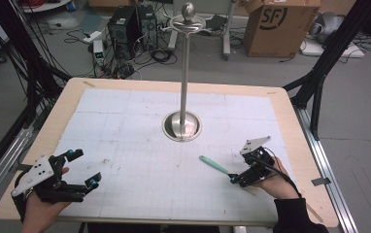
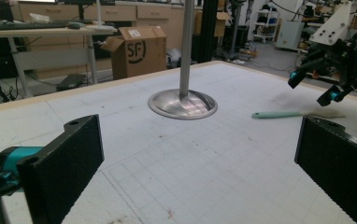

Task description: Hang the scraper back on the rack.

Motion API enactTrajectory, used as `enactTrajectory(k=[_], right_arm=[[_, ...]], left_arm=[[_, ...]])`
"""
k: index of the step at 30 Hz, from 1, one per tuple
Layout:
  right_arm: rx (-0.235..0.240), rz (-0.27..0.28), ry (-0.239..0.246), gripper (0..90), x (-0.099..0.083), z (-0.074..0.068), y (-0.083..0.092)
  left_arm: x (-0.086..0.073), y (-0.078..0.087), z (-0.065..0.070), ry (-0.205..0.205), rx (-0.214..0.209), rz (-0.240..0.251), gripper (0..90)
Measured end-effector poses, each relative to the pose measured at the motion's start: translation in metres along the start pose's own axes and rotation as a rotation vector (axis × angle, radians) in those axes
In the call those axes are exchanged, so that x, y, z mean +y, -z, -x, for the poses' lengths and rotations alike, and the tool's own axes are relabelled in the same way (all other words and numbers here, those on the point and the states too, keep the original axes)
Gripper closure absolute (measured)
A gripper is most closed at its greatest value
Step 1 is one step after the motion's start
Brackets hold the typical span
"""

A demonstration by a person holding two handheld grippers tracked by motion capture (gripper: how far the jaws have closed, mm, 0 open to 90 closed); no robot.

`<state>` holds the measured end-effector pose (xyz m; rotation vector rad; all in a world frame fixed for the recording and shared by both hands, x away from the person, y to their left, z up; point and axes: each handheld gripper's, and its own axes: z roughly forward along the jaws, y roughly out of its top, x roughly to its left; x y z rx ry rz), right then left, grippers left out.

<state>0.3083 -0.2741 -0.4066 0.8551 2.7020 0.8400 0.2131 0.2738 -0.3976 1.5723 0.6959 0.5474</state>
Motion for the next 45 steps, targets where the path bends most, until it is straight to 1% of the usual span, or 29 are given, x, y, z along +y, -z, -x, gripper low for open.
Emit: enactTrajectory(k=[1,2,3,5,7,8,9,12,14,15,16,17,18,19,20,21,22,23,24,25,28,29,32,34,35,37,39,40,45], right_arm=[[0.015,-0.022,0.006,4.5,0.001,0.002,-0.002],[0.027,-0.063,0.012,4.8,0.004,0.005,-0.005],[0.027,-0.063,0.012,4.8,0.004,0.005,-0.005],[0.041,-0.114,0.035,7.9,0.009,0.006,-0.008],[0.047,-0.129,0.041,10.2,0.01,0.005,-0.009],[0.054,-0.151,0.056,13.9,0.012,0.005,-0.01],[0.061,-0.191,0.074,15.0,0.016,0.002,-0.012],[0.043,-0.243,0.109,21.7,0.022,-0.002,-0.015],[0.039,-0.263,0.117,26.9,0.025,-0.004,-0.016],[0.039,-0.263,0.117,26.9,0.025,-0.004,-0.016],[0.049,-0.302,0.111,35.1,0.028,-0.005,-0.018],[0.049,-0.302,0.111,35.1,0.028,-0.005,-0.018],[0.046,-0.34,0.114,41.0,0.03,-0.006,-0.021],[0.057,-0.358,0.113,43.8,0.031,-0.007,-0.021],[0.057,-0.358,0.113,43.8,0.031,-0.007,-0.021],[0.054,-0.393,0.111,48.6,0.033,-0.008,-0.023],[0.054,-0.393,0.111,48.6,0.033,-0.008,-0.023],[0.066,-0.42,0.103,53.6,0.035,-0.01,-0.024],[0.066,-0.42,0.103,53.6,0.035,-0.01,-0.024],[0.061,-0.44,0.098,56.3,0.037,-0.01,-0.026],[0.059,-0.447,0.09,60.5,0.038,-0.01,-0.026],[0.056,-0.455,0.074,63.6,0.038,-0.009,-0.026],[0.048,-0.464,0.062,66.9,0.038,-0.009,-0.026],[0.042,-0.475,0.063,70.5,0.039,-0.01,-0.027],[0.041,-0.482,0.076,72.0,0.04,-0.011,-0.027],[0.036,-0.509,0.075,76.2,0.043,-0.014,-0.029],[0.036,-0.52,0.082,77.2,0.044,-0.014,-0.029],[0.032,-0.537,0.072,78.5,0.046,-0.015,-0.031],[0.035,-0.545,0.029,80.5,0.047,-0.014,-0.032]], left_arm=[[-0.001,-0.001,0.0,0.0,0.0,-0.006,1.8],[-0.001,-0.001,-0.001,0.005,0.005,-0.007,1.8],[-0.001,-0.001,-0.001,0.009,0.005,-0.008,1.8],[-0.001,-0.001,-0.001,0.008,0.001,-0.007,1.8],[0.0,-0.001,0.0,0.005,0.001,-0.007,1.8],[0.0,-0.001,0.0,0.003,0.002,-0.01,1.8],[-0.001,-0.001,0.0,0.003,0.003,-0.01,1.8],[-0.001,-0.001,0.001,0.003,0.005,-0.013,1.8],[-0.001,-0.001,0.001,0.003,0.007,-0.011,1.8],[-0.001,-0.001,0.0,0.004,0.007,-0.012,1.8],[0.0,-0.001,0.001,0.005,0.006,-0.013,1.8],[0.0,-0.001,0.001,0.002,0.004,-0.012,1.8],[0.001,-0.002,0.001,0.001,0.0,-0.011,1.8],[0.001,-0.003,0.002,-0.001,-0.002,-0.012,1.8],[0.0,-0.003,0.002,-0.001,-0.003,-0.013,1.8],[0.0,-0.004,0.002,-0.005,-0.006,-0.016,1.8],[0.0,-0.004,0.002,-0.006,-0.007,-0.02,1.8],[-0.001,-0.005,0.002,-0.004,-0.006,-0.022,1.8],[-0.001,-0.005,0.002,-0.004,-0.006,-0.022,1.8],[-0.001,-0.005,0.002,0.0,-0.005,-0.021,1.8],[-0.002,-0.005,0.001,0.002,-0.002,-0.019,1.8],[-0.002,-0.004,0.0,0.003,-0.001,-0.019,1.8],[-0.002,-0.004,0.0,0.002,0.001,-0.019,1.8],[-0.002,-0.004,0.0,0.002,0.0,-0.019,1.8],[-0.002,-0.005,0.0,0.003,0.0,-0.02,1.8],[-0.003,-0.005,0.0,0.004,0.0,-0.023,1.8],[-0.003,-0.006,0.0,0.002,0.0,-0.026,1.8],[-0.004,-0.006,0.0,0.004,-0.001,-0.027,1.8],[-0.004,-0.005,0.0,0.004,0.0,-0.025,1.8]])
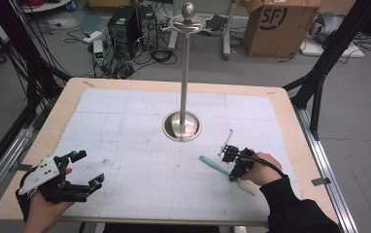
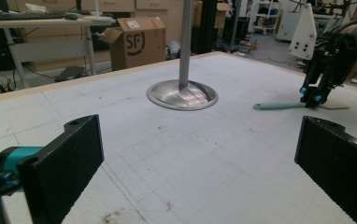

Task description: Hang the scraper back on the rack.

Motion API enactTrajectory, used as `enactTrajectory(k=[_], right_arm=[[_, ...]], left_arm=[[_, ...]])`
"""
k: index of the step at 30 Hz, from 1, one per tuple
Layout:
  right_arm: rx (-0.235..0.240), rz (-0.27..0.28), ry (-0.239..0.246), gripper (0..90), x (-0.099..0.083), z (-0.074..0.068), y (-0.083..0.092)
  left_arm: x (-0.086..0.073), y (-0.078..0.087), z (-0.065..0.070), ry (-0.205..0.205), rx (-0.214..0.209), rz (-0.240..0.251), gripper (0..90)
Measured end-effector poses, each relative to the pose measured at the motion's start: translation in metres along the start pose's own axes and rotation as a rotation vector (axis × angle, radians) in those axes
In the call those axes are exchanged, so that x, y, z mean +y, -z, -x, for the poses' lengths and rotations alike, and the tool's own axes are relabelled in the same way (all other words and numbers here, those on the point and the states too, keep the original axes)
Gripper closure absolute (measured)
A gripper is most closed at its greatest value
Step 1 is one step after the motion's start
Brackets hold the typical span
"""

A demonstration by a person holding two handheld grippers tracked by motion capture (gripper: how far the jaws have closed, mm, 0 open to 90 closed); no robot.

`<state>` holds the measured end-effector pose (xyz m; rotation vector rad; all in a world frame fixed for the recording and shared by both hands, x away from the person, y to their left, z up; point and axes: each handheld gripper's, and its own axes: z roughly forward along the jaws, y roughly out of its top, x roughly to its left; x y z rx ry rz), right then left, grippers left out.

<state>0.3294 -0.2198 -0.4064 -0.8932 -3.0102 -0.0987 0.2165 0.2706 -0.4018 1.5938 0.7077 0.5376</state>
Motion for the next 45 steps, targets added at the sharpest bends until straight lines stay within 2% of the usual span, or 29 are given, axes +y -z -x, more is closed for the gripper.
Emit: enactTrajectory(k=[4,8,9,10,11,12,14,15,19,20,21,23,27,31,32,33,34,37,39,41,42,43,44,45], right_arm=[[-0.006,-0.014,0.007,80.8,0.002,0.0,0.0],[-0.001,0.01,0.016,80.8,-0.001,0.0,0.001],[-0.004,0.053,0.009,80.8,-0.004,0.002,0.004],[-0.004,0.053,0.009,80.8,-0.004,0.002,0.004],[0.009,0.103,-0.018,80.8,-0.01,0.003,0.009],[0.009,0.103,-0.018,80.8,-0.01,0.003,0.009],[0.018,0.157,-0.026,80.8,-0.017,0.004,0.017],[0.018,0.157,-0.026,80.8,-0.017,0.004,0.017],[0.036,0.264,-0.052,80.8,-0.029,0.003,0.028],[0.05,0.284,-0.058,80.8,-0.03,0.004,0.03],[0.084,0.312,-0.061,80.8,-0.032,0.004,0.03],[0.101,0.335,-0.059,80.8,-0.033,0.003,0.03],[0.093,0.408,-0.069,80.8,-0.037,0.004,0.035],[0.059,0.532,-0.063,80.8,-0.041,0.006,0.047],[0.062,0.571,-0.048,80.8,-0.042,0.006,0.051],[0.062,0.571,-0.048,80.8,-0.042,0.006,0.051],[0.045,0.614,-0.028,80.7,-0.042,0.004,0.055],[0.027,0.664,-0.013,80.7,-0.04,0.003,0.059],[0.01,0.705,-0.018,80.7,-0.039,0.002,0.062],[-0.007,0.77,-0.024,80.8,-0.038,0.003,0.066],[-0.007,0.77,-0.024,80.8,-0.038,0.003,0.066],[-0.014,0.857,-0.052,80.8,-0.039,0.004,0.072],[-0.014,0.857,-0.052,80.8,-0.039,0.004,0.072],[-0.031,0.909,-0.07,80.8,-0.038,0.006,0.077]], left_arm=[[0.0,0.0,0.0,0.001,-0.001,-0.002,1.8],[0.0,0.0,-0.001,0.005,0.002,0.001,1.8],[-0.001,0.001,-0.001,0.006,0.003,0.002,1.8],[-0.001,0.001,-0.002,0.006,0.006,0.002,1.8],[-0.001,0.001,-0.002,0.006,0.006,0.002,1.8],[-0.001,0.001,-0.002,0.006,0.007,0.0,1.8],[-0.001,0.0,-0.002,0.007,0.007,-0.001,1.8],[-0.001,0.0,-0.002,0.007,0.007,-0.001,1.8],[-0.002,-0.002,-0.002,0.006,0.003,-0.003,1.8],[-0.002,-0.002,-0.001,0.007,0.004,-0.003,1.8],[-0.002,-0.002,-0.001,0.006,0.004,-0.004,1.8],[-0.002,-0.002,-0.001,0.003,0.003,-0.004,1.8],[-0.002,-0.002,-0.002,0.005,0.005,-0.004,1.8],[-0.003,-0.002,-0.003,0.007,0.007,-0.004,1.8],[-0.002,-0.002,-0.003,0.005,0.007,-0.004,1.8],[-0.002,-0.001,-0.003,0.005,0.007,-0.003,1.8],[-0.002,-0.001,-0.002,0.005,0.007,0.003,1.8],[-0.001,0.0,-0.001,-0.006,0.003,0.021,2.4],[-0.001,0.001,-0.001,-0.009,-0.001,0.024,2.4],[-0.002,0.001,-0.002,-0.006,-0.001,0.021,2.4],[-0.002,0.0,-0.002,-0.005,0.001,0.019,2.4],[-0.002,0.0,-0.002,-0.003,-0.001,0.017,2.4],[-0.002,0.0,-0.002,-0.004,0.0,0.015,2.4],[-0.002,0.0,-0.003,-0.004,-0.001,0.017,2.4]])
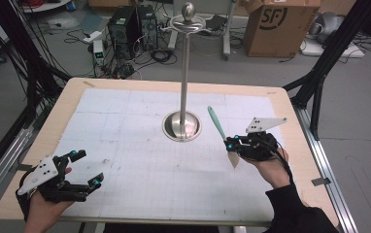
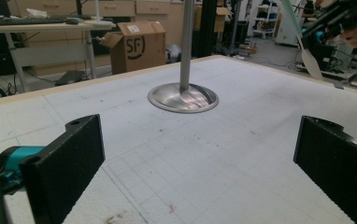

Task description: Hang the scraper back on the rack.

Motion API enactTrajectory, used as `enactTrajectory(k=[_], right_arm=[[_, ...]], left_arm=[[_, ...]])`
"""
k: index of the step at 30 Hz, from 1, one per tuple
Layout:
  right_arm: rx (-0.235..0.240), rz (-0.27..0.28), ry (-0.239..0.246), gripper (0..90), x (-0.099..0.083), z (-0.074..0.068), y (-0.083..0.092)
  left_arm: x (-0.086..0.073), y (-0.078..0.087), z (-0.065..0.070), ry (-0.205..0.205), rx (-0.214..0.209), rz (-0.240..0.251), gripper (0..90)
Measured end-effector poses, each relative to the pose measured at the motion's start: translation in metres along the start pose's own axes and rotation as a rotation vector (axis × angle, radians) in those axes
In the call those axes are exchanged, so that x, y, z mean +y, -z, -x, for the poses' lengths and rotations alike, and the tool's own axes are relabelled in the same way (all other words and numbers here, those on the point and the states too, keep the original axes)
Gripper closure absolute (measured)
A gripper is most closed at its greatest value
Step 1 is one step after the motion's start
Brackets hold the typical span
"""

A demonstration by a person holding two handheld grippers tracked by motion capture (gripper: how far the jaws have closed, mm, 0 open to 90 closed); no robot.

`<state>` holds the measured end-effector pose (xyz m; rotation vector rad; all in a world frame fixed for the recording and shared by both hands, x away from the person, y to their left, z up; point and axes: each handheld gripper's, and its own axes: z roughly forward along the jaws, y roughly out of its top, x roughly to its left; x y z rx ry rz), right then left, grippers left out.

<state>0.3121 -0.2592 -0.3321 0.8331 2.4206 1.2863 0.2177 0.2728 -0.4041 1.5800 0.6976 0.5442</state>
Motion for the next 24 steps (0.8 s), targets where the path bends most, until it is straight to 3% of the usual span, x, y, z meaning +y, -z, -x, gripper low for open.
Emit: enactTrajectory(k=[5,11,19,24], right_arm=[[-0.007,0.083,-0.03,80.8,0.006,0.007,0.0],[-0.068,0.199,-0.058,80.8,0.013,0.01,0.002],[-0.092,0.27,-0.079,80.8,0.032,0.014,0.002],[-0.08,0.31,-0.087,80.8,0.045,0.019,0.0]], left_arm=[[-0.001,0.0,-0.001,0.007,-0.003,-0.005,2.4],[-0.001,0.0,0.0,0.004,-0.003,-0.007,2.4],[-0.001,0.002,0.001,0.001,0.008,-0.002,2.4],[-0.001,0.004,0.001,-0.001,0.013,-0.001,2.4]])
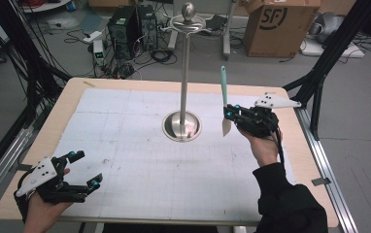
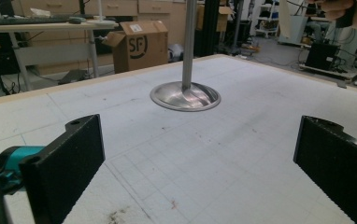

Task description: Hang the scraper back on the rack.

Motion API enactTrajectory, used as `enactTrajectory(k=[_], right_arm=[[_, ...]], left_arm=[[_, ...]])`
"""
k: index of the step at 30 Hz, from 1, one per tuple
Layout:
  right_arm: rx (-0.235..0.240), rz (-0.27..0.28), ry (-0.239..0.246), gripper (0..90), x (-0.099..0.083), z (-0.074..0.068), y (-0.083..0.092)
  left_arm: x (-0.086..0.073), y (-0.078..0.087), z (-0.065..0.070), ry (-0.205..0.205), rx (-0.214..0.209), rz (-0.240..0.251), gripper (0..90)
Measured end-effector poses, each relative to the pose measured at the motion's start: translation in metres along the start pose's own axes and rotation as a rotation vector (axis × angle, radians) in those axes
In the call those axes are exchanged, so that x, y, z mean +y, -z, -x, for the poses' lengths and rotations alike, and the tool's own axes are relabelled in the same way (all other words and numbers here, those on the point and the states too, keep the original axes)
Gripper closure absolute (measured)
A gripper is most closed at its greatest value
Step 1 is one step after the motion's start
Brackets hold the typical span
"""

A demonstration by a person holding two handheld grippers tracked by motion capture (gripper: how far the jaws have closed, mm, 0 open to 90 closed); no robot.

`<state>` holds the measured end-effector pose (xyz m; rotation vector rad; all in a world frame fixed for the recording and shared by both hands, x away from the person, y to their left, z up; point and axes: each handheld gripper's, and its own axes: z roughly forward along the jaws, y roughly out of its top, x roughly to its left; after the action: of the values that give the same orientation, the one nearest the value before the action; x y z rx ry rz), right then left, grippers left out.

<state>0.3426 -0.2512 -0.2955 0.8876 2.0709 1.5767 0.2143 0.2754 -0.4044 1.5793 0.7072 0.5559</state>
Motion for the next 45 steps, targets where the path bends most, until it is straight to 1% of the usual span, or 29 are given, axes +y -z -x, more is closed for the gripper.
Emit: enactTrajectory(k=[2,4,5,7,8,9,11,15,16,20,24,25,27,29,34,36,41,45], right_arm=[[0.008,0.022,-0.008,80.8,0.005,0.001,-0.003],[0.012,0.028,-0.014,80.8,0.007,0.002,-0.005],[0.03,0.036,-0.022,80.8,0.011,0.003,-0.008],[0.037,0.042,-0.031,80.7,0.013,0.004,-0.009],[0.045,0.053,-0.037,80.7,0.017,0.005,-0.012],[0.045,0.053,-0.037,80.7,0.017,0.005,-0.012],[0.05,0.058,-0.028,80.7,0.024,0.005,-0.016],[0.045,0.057,-0.021,80.8,0.03,0.006,-0.019],[0.038,0.065,-0.018,80.8,0.034,0.006,-0.02],[0.037,0.079,-0.016,80.8,0.037,0.007,-0.021],[0.032,0.078,-0.034,80.7,0.038,0.011,-0.023],[0.03,0.088,-0.029,80.7,0.039,0.011,-0.024],[0.033,0.092,-0.028,80.7,0.04,0.011,-0.024],[0.031,0.094,-0.016,80.7,0.043,0.01,-0.024],[0.03,0.112,-0.022,80.7,0.052,0.008,-0.023],[0.031,0.106,0.0,80.7,0.058,0.007,-0.023],[0.017,0.1,-0.003,80.8,0.063,0.009,-0.022],[0.023,0.098,-0.001,80.7,0.066,0.009,-0.023]], left_arm=[[0.0,0.001,0.0,-0.003,0.0,-0.001,2.4],[0.0,0.001,0.0,-0.005,0.002,0.001,2.4],[0.0,0.002,-0.001,-0.005,0.002,0.001,2.4],[0.0,0.002,-0.001,-0.005,0.005,0.005,2.4],[0.0,0.003,-0.001,-0.007,0.005,0.006,2.4],[0.0,0.003,-0.001,-0.005,0.008,0.007,2.4],[0.0,0.004,-0.001,-0.007,0.007,0.005,2.4],[0.0,0.006,-0.001,-0.005,0.011,0.007,2.4],[0.0,0.006,-0.001,-0.004,0.013,0.008,2.4],[0.0,0.007,-0.002,-0.003,0.015,0.009,2.4],[-0.001,0.007,-0.003,0.001,0.018,0.002,2.4],[-0.001,0.006,-0.003,0.001,0.018,0.0,2.4],[-0.001,0.006,-0.003,0.002,0.016,0.0,2.4],[-0.002,0.006,-0.003,0.002,0.016,-0.001,2.4],[-0.002,0.006,-0.003,0.003,0.017,-0.003,2.4],[-0.002,0.006,-0.003,0.004,0.017,-0.003,2.4],[-0.003,0.005,-0.002,0.006,0.02,-0.006,2.4],[-0.003,0.004,-0.001,0.003,0.018,-0.013,2.4]])
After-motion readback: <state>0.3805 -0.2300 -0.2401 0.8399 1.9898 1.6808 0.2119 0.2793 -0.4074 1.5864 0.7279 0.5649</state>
